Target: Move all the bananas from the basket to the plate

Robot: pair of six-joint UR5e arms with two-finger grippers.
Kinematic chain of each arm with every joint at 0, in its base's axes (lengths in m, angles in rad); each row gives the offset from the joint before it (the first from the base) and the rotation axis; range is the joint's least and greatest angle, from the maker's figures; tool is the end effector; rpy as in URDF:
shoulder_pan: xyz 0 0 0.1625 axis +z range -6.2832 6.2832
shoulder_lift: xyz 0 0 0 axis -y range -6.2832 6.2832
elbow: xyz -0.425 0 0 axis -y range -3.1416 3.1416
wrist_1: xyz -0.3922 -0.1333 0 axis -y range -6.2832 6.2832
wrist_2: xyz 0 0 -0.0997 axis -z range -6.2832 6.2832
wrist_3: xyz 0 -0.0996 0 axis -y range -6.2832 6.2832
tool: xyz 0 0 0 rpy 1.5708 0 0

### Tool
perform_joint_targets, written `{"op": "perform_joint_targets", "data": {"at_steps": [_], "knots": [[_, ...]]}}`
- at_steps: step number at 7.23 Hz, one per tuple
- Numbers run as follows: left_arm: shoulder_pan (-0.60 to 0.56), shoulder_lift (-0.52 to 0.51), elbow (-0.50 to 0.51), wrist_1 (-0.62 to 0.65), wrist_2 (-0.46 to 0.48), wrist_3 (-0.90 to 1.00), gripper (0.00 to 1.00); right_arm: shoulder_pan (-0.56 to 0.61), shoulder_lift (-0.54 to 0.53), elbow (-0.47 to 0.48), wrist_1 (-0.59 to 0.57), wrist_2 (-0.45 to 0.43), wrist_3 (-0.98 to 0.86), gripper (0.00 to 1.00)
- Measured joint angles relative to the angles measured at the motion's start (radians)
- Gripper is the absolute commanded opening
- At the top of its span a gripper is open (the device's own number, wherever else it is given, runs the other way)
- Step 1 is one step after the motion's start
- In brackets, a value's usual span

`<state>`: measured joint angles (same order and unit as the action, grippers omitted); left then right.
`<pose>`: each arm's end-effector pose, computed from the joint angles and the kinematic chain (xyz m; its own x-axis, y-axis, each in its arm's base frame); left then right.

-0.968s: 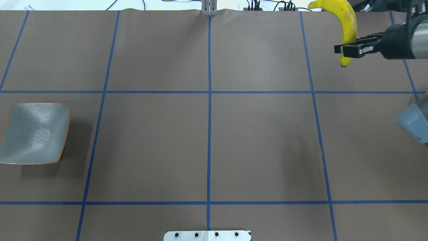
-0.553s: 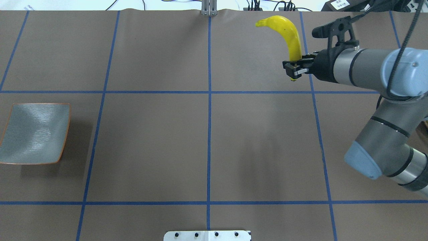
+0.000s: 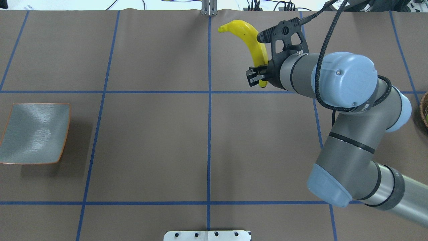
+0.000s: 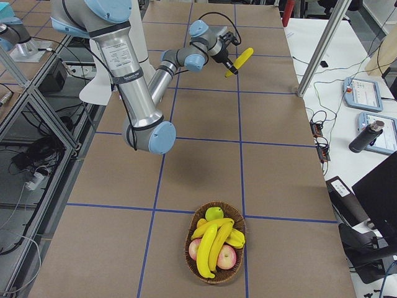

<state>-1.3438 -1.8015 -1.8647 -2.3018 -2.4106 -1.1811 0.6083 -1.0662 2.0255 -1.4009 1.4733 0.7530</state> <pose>0.0618 -0.5305 0.3056 0.2511 0.0397 -0.9671 0.4279 0.8917 0.1477 -0.3802 -0.4390 0.1656 0.7075 -0.3922 0.5879 -0.1824 0.7023 0.6881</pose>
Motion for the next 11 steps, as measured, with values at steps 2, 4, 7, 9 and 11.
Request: {"op": "perform_joint_targets", "data": {"at_steps": [2, 4, 7, 9, 11], "knots": [[0.125, -0.117, -0.016, 0.13, 0.095, -0.206, 1.0, -0.024, 0.083, -0.002, -0.138, -0.033, 0.017, 0.0], [0.223, -0.248, -0.045, 0.379, 0.146, -0.306, 1.0, -0.039, 0.159, -0.034, -0.217, -0.064, 0.021, 0.0], [0.274, -0.378, -0.002, 0.555, 0.159, -0.323, 1.0, -0.039, 0.287, -0.176, -0.232, -0.086, 0.022, 0.0], [0.279, -0.459, 0.103, 0.567, 0.157, -0.325, 1.0, -0.012, 0.368, -0.279, -0.223, -0.091, 0.022, 0.0], [0.284, -0.494, 0.135, 0.568, 0.155, -0.345, 1.0, 0.018, 0.442, -0.401, -0.185, -0.095, 0.044, 0.0]]}}
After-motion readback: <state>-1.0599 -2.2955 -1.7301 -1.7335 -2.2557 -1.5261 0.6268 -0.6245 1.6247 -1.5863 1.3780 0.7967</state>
